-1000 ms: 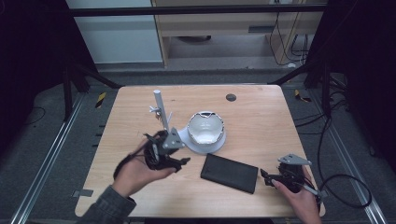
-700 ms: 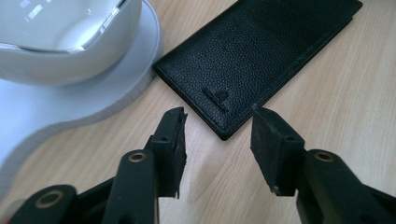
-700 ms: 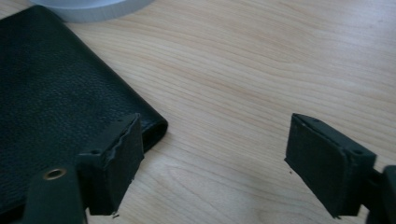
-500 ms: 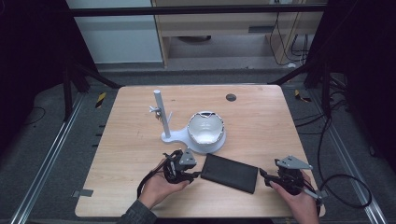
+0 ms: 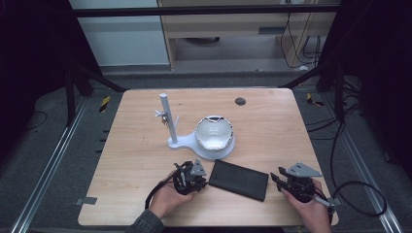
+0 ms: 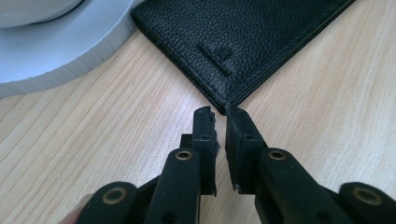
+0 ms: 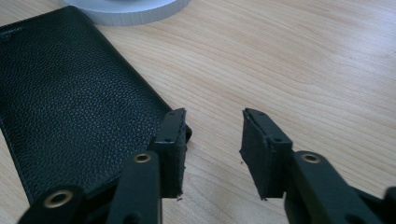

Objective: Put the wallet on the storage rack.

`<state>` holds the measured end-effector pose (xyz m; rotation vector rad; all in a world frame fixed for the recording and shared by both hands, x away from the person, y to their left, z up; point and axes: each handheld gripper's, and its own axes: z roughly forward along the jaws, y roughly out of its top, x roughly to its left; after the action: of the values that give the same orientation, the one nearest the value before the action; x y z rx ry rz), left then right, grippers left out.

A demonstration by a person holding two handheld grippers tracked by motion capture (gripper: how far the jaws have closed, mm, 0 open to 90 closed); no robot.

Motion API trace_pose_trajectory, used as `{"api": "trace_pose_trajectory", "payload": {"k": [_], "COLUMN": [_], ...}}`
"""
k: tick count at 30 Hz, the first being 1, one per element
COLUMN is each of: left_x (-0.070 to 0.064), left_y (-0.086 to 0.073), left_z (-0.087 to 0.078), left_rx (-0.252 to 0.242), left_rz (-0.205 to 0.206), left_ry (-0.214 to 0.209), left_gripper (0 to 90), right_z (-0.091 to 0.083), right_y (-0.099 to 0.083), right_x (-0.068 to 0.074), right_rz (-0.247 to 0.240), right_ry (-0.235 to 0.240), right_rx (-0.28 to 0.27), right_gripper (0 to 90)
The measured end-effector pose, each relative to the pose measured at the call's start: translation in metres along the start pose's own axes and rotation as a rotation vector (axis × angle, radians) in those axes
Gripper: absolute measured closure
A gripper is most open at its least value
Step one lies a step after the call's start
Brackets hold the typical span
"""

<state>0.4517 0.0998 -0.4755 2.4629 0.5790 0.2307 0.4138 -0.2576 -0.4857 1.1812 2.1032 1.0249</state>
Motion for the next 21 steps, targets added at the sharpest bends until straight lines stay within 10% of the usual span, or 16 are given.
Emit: {"api": "trace_pose_trajectory", "payload": {"k": [21], "left_x": [-0.0014], "left_y": [0.0013], "left_z": [0.0082], "left_rx": [0.031], "left_rz": [0.029], "left_ry": [0.015], "left_gripper": [87.6], "right_z": [0.0014], "right_y": [-0.0004], "right_x": [-0.0001], "right_rz": [-0.002], "right_ry": [0.016], "right_rx": [0.008], "right_gripper": [59.2]}}
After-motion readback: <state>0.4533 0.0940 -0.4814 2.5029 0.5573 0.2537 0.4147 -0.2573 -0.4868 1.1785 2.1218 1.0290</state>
